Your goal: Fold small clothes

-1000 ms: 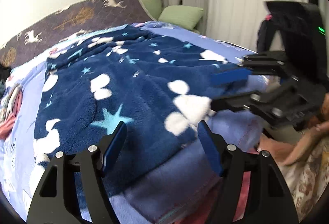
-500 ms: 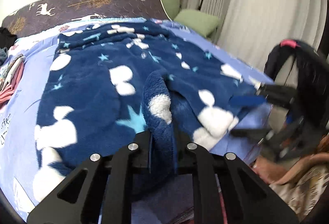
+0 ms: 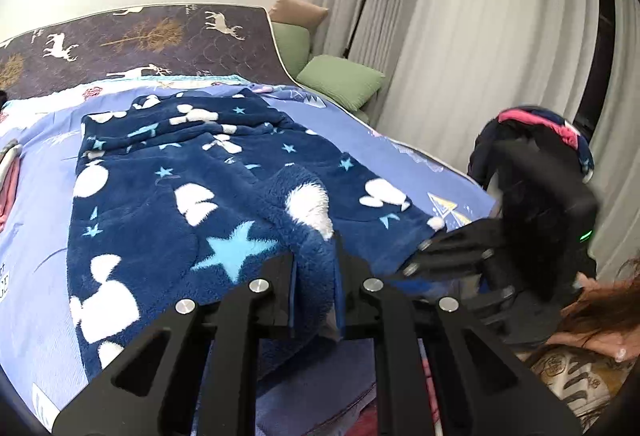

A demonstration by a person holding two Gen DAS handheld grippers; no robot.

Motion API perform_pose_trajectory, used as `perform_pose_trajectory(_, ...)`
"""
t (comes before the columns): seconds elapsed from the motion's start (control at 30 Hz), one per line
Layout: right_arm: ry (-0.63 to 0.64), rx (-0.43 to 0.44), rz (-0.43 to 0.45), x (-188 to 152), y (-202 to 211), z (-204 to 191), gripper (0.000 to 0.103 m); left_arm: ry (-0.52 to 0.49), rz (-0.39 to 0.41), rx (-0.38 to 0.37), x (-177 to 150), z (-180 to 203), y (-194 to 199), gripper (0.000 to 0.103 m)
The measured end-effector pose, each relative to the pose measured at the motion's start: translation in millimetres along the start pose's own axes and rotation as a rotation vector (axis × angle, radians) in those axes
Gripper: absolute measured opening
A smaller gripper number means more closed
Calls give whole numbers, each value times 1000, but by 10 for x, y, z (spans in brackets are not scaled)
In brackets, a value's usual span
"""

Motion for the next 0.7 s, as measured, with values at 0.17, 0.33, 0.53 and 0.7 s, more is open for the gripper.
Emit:
perform_pose_trajectory(0.17,-183,95,-6,-155,7,266,32,-61,-72,24,-206,89,-163,14)
perform_pose_trajectory(0.33,-397,196,104,7,281,564,41,-83,-91,26,-288,110,-204,14)
perform_pose_trajectory(0.53,-564,356,56,204,-86,591,63,-79,-115,16,-371,131,-269,15)
perform_pose_trajectory(0.7,-605,411,-1,289,-293,491,9,-86,-140,21,-453,136,-215,36)
Point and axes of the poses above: each gripper's, at about its wrist camera, not at the fingertips, and y roughly against the way its jaws point, z to its right, x to its top, the point moved 7 cm from there along -y, roughly the way its jaws point, and after that the axes turned 6 degrees about x, right-handed, at the moved point
